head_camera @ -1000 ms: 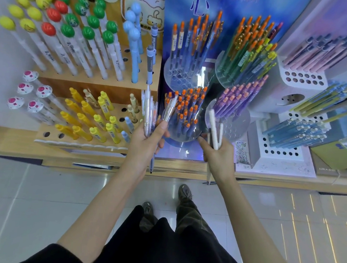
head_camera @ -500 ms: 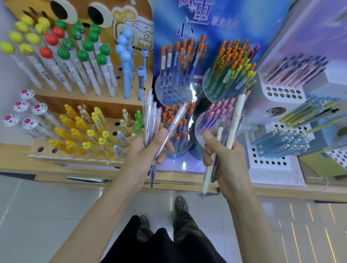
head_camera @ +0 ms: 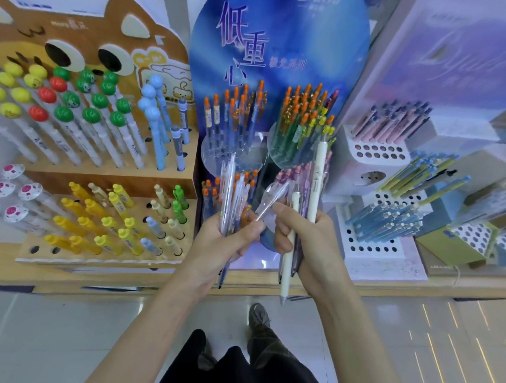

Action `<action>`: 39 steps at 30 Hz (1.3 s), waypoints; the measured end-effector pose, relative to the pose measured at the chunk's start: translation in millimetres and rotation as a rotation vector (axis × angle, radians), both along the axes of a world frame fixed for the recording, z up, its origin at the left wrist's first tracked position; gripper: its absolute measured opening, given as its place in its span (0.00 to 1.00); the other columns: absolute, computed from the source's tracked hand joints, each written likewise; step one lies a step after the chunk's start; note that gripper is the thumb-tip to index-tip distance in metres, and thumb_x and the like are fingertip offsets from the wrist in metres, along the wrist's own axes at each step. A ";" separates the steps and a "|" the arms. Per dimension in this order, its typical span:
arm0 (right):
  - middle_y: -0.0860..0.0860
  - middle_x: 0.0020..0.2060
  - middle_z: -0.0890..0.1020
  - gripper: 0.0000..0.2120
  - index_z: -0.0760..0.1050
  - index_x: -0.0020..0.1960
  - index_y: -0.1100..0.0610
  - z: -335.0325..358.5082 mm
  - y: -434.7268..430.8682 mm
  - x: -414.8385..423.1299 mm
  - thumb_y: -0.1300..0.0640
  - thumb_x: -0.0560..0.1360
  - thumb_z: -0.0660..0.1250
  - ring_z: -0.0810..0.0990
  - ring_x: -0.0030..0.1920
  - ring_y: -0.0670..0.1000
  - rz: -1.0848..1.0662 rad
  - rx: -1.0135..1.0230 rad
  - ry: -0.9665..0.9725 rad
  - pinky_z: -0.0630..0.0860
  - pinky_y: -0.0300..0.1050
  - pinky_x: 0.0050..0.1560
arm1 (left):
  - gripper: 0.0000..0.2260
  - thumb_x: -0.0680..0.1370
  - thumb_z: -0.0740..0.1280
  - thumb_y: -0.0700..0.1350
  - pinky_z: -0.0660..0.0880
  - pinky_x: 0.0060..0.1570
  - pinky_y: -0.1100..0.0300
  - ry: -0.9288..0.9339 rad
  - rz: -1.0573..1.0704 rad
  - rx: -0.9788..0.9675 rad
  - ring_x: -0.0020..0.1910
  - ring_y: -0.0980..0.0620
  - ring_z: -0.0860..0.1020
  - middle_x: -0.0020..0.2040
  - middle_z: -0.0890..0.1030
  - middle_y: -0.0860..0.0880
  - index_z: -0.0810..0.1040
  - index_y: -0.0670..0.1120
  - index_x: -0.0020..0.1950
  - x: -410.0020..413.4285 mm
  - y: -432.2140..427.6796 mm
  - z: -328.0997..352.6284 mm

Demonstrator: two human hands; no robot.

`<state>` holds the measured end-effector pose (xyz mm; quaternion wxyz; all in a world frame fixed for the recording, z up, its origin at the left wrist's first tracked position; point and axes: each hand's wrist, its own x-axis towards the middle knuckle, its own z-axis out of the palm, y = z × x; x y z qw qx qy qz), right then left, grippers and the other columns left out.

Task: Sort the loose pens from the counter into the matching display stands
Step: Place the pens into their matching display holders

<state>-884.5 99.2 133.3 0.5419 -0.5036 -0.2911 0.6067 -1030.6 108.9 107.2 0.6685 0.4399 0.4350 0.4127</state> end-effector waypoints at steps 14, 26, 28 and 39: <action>0.51 0.26 0.68 0.11 0.73 0.38 0.57 -9.9 -14.3 34.1 0.54 0.69 0.73 0.66 0.23 0.49 -0.111 0.007 0.091 0.68 0.41 0.27 | 0.09 0.72 0.71 0.48 0.63 0.23 0.66 -0.017 -0.181 -0.054 0.25 0.56 0.67 0.30 0.75 0.52 0.76 0.43 0.45 37.3 3.9 -1.2; 0.49 0.21 0.67 0.07 0.76 0.38 0.57 4.8 9.3 38.9 0.58 0.74 0.71 0.64 0.22 0.49 -0.113 0.014 -0.157 0.63 0.37 0.23 | 0.10 0.72 0.68 0.37 0.59 0.21 0.66 -0.085 -0.134 -0.094 0.20 0.56 0.61 0.26 0.67 0.49 0.71 0.46 0.49 44.6 14.7 8.9; 0.47 0.22 0.68 0.01 0.79 0.45 0.56 4.8 14.9 39.2 0.60 0.74 0.71 0.64 0.22 0.49 -0.168 0.043 -0.158 0.62 0.39 0.24 | 0.07 0.75 0.66 0.36 0.59 0.20 0.67 -0.092 -0.123 -0.079 0.19 0.57 0.61 0.26 0.71 0.51 0.69 0.45 0.47 39.6 17.5 12.4; 0.51 0.21 0.68 0.07 0.80 0.39 0.56 6.4 33.8 14.3 0.65 0.74 0.69 0.65 0.20 0.49 0.177 0.044 -0.029 0.67 0.38 0.25 | 0.09 0.72 0.67 0.40 0.57 0.18 0.69 -0.165 -0.192 -0.085 0.18 0.60 0.58 0.32 0.77 0.48 0.75 0.47 0.52 14.4 17.7 19.8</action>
